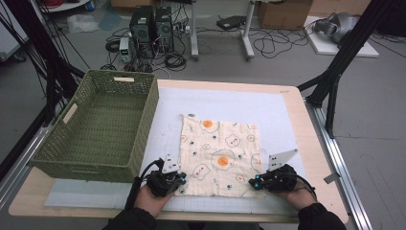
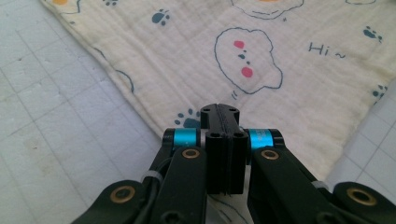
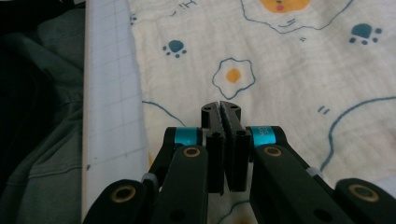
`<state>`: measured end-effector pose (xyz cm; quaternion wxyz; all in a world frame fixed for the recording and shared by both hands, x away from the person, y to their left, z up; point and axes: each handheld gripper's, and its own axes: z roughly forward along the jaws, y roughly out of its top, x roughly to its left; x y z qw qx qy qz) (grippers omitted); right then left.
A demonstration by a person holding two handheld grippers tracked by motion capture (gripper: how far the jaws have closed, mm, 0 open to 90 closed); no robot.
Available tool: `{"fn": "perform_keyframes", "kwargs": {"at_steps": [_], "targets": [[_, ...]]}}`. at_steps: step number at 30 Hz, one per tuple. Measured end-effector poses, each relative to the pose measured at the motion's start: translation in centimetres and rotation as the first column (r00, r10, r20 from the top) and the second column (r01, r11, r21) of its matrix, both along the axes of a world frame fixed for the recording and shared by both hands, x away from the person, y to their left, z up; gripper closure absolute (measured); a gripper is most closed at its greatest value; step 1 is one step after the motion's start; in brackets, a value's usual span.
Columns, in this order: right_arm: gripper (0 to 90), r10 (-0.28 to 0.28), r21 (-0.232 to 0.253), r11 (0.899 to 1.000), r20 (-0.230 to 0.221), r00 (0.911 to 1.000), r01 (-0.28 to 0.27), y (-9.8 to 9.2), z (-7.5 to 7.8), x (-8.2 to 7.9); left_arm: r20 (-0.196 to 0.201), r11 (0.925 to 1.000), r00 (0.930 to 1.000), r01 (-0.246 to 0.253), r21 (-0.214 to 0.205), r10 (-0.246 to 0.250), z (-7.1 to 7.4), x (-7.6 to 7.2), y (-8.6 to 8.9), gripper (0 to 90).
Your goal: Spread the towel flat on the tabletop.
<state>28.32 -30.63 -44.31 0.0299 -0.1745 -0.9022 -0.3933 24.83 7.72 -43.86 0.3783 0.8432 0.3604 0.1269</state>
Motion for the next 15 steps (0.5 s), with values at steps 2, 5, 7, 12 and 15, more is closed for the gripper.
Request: {"fn": "perform_keyframes", "kwargs": {"at_steps": [2,5,7,12,15], "targets": [[88.9,0.009,0.004,1.0,-0.006,0.9999,-0.009,0.1,0.0,-0.1,0.001,1.0,1.0,-0.001,-0.002,0.001,0.0,0.0,0.0,89.0],[87.0,0.005,0.013,1.0,-0.002,1.0,-0.005,0.0,0.2,-0.1,0.007,1.0,1.0,0.0,-0.007,0.0,0.1,0.1,0.1,88.5],[82.4,-0.026,0.039,0.999,0.006,0.9997,0.026,-0.3,0.5,0.1,0.015,0.9999,0.9999,0.003,-0.013,-0.003,0.2,0.2,0.2,87.4],[69.6,-0.107,0.063,0.993,0.037,0.9936,0.105,-0.7,1.1,0.7,0.032,0.999,0.9995,0.001,-0.044,0.0,0.7,0.9,0.3,79.3],[66.0,-0.136,0.071,0.989,0.042,0.9898,0.133,-0.9,1.1,1.2,0.041,0.9985,0.9991,0.007,-0.055,-0.005,0.9,1.3,0.4,74.4]]}}
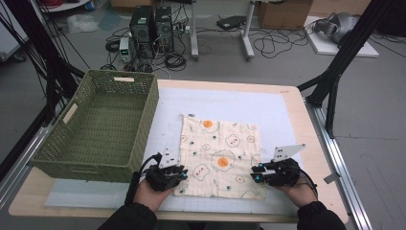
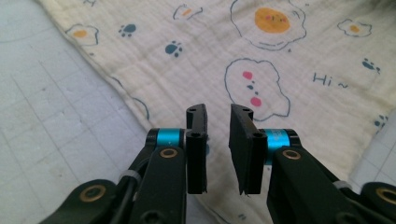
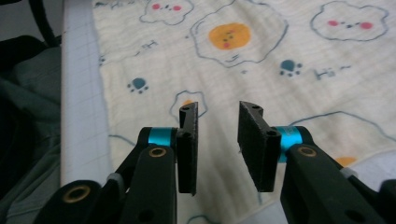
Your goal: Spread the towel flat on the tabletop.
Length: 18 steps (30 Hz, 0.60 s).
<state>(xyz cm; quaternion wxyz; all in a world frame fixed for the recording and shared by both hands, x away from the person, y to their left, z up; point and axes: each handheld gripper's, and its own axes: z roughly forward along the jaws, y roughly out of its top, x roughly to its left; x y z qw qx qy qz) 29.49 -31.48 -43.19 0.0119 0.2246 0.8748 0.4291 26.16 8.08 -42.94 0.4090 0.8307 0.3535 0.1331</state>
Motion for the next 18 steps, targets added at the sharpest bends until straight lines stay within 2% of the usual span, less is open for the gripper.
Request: {"fn": "perform_keyframes", "kwargs": {"at_steps": [4,9,18], "targets": [[60.3,-0.034,0.017,0.999,0.005,0.9994,0.033,-0.1,0.0,0.7,0.006,0.9998,1.0,-0.004,-0.02,0.004,0.2,0.6,-0.1,69.2],[52.6,-0.075,0.032,0.997,-0.006,0.9972,0.075,-0.3,0.1,1.4,0.021,0.9998,0.9998,-0.003,-0.018,0.003,0.5,1.4,-0.4,65.7],[43.2,-0.131,0.047,0.99,0.01,0.9913,0.13,-0.5,0.3,2.4,0.016,0.9991,0.9995,-0.027,-0.032,0.028,0.6,2.3,-0.6,58.9]]}}
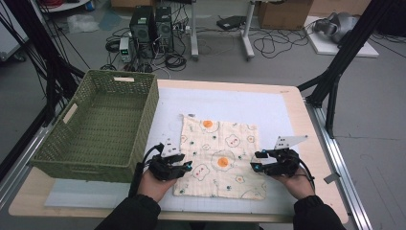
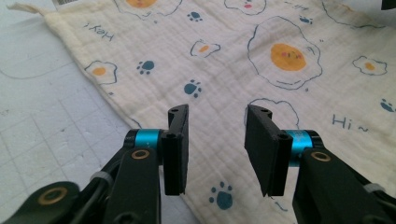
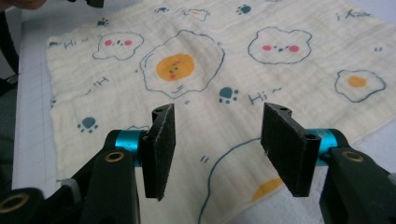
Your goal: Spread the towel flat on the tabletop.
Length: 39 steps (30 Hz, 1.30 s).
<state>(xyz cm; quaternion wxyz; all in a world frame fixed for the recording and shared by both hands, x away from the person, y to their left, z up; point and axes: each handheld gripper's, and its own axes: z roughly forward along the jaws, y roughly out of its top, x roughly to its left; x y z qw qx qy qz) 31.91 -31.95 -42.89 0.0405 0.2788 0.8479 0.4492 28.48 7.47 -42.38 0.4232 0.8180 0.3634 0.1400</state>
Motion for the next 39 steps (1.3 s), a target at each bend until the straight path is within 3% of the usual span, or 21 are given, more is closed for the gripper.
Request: {"fn": "perform_keyframes", "kwargs": {"at_steps": [15,39], "targets": [[33.5,-0.025,-0.033,0.999,0.019,0.9995,0.025,0.3,0.8,1.4,-0.007,0.9993,0.9994,-0.034,-0.016,0.034,0.5,1.3,-0.6,48.0],[32.3,-0.036,-0.051,0.998,0.035,0.9987,0.038,0.8,2.9,4.2,0.031,0.9967,0.9968,-0.073,-0.036,0.074,2.9,4.4,-1.1,48.3]]}}
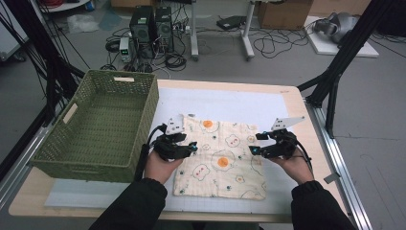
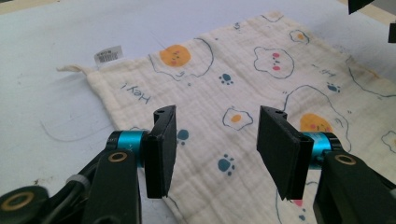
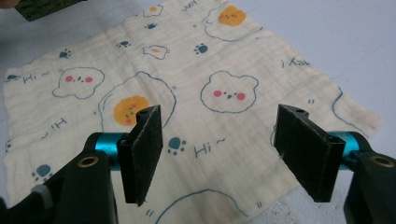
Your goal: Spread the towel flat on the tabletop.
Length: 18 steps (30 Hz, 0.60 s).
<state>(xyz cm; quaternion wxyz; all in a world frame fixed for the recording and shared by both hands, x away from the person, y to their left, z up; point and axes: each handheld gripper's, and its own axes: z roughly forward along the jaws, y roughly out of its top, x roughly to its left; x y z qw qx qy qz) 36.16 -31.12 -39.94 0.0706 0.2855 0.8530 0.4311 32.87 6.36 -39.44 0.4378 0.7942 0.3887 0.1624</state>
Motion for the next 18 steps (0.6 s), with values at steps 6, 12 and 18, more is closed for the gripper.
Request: {"fn": "perform_keyframes", "kwargs": {"at_steps": [6,12,18], "targets": [[32.2,-0.005,-0.007,1.0,0.0,1.0,0.005,0.1,0.6,0.9,0.007,0.9999,0.9999,-0.009,0.004,0.009,0.3,0.8,-0.2,49.2],[32.2,-0.009,-0.013,1.0,0.011,0.9999,0.009,0.3,1.5,1.6,0.012,0.9994,0.9994,-0.033,-0.004,0.033,0.9,1.9,-0.4,50.7],[32.4,-0.014,-0.013,1.0,0.009,0.9999,0.015,0.2,1.7,2.3,0.019,0.9988,0.9988,-0.045,-0.019,0.045,1.8,2.9,-0.6,51.7]]}}
